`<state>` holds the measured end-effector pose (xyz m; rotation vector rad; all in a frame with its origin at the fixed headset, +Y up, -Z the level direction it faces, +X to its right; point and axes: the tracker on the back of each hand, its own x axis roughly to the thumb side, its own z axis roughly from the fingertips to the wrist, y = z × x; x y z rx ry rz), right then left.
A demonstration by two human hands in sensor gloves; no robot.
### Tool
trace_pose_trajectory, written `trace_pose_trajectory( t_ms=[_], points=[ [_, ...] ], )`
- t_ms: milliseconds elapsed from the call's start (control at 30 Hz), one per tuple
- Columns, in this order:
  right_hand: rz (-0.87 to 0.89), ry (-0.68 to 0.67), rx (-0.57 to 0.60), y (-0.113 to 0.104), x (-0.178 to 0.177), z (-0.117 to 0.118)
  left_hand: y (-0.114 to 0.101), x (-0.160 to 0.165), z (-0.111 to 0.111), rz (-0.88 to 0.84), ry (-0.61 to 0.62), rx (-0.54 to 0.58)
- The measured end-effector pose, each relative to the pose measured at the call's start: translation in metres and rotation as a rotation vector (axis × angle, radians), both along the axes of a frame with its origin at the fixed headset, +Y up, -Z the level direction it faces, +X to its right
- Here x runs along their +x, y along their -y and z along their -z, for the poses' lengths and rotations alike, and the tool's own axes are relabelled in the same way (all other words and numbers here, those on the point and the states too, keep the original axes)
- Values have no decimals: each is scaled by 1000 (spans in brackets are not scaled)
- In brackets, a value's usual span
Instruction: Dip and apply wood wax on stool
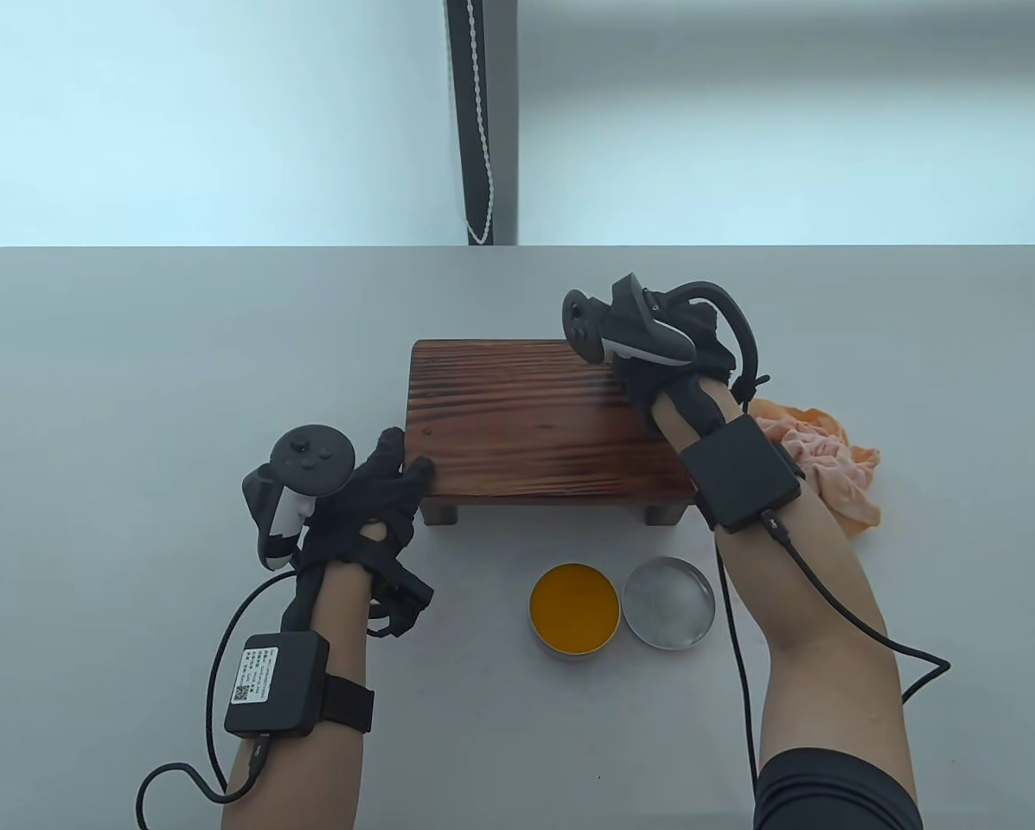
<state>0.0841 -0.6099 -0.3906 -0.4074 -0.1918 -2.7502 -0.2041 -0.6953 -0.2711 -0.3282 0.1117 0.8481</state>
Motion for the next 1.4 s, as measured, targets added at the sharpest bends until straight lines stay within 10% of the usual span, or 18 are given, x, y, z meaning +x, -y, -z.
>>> trace_pose_trajectory(
  t_ms=[1167, 1400],
  points=[
    [97, 34, 167, 12, 26, 7, 2, -2, 1, -11, 14, -10],
    [-25, -28, 93, 8, 20, -21, 3, -1, 0, -19, 7, 1]
  ],
)
